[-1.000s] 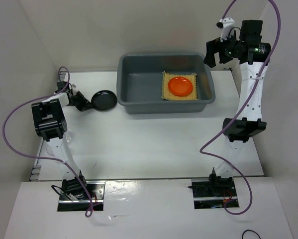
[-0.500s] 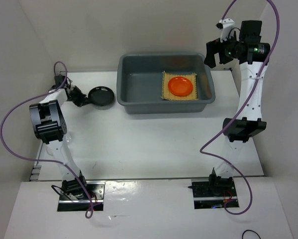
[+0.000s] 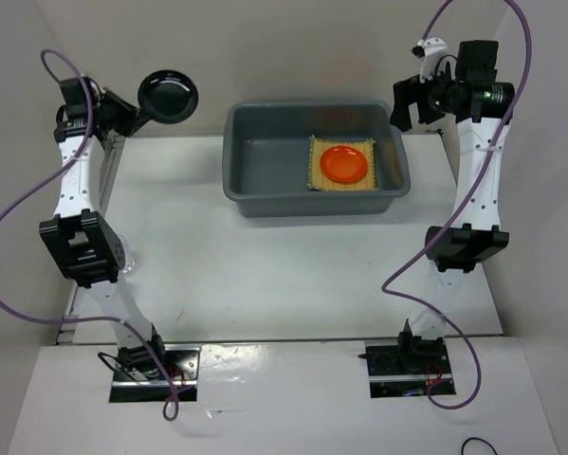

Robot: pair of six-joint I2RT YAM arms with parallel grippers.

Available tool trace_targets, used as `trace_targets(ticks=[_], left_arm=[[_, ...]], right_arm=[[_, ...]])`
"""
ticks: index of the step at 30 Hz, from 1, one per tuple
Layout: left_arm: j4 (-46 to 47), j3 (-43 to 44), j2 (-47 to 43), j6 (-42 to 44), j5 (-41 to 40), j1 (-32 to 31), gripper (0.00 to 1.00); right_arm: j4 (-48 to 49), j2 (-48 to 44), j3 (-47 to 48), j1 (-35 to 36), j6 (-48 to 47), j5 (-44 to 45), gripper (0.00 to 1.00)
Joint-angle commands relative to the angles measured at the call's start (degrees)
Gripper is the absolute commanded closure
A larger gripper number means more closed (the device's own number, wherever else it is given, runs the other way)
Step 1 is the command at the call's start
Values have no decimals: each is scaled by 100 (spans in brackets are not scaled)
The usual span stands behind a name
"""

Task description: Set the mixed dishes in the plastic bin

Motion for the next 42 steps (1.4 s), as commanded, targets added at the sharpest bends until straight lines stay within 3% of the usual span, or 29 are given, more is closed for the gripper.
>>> trace_targets(ticks=[1, 3, 5, 6, 8, 9, 11, 13, 27, 42], left_arm=[[-68, 853, 187, -330, 426, -448, 100], [-209, 1827, 521, -330, 497, -965, 100], [-910, 2802, 1276, -120, 331, -1335, 100], [-1557, 4025, 1932, -119, 243, -1668, 100], [-2132, 5497, 2699, -197, 137, -2082, 100], [-2300, 6662, 3312, -328, 84, -2189, 100], [-1873, 6051, 3230, -575, 340, -2391, 100], [-2029, 6769, 3755, -576, 93, -2760, 100], [-466, 6806, 5576, -1674, 31, -4131, 100], [616, 6806, 6675, -2518, -153, -4194, 100]], right_arm=[[220, -500, -176, 20, 111, 120, 2], [220, -553, -255, 20, 163, 120, 2], [273, -553, -308, 20, 164, 120, 2], [273, -553, -308, 20, 164, 181, 2], [343, -606, -361, 20, 216, 313, 2], [343, -606, -361, 20, 286, 314, 2], [396, -606, -361, 20, 287, 384, 2], [396, -659, -361, 20, 287, 436, 2], [502, -1071, -975, 20, 287, 779, 2], [607, -1423, -1564, -217, 287, 1183, 2]])
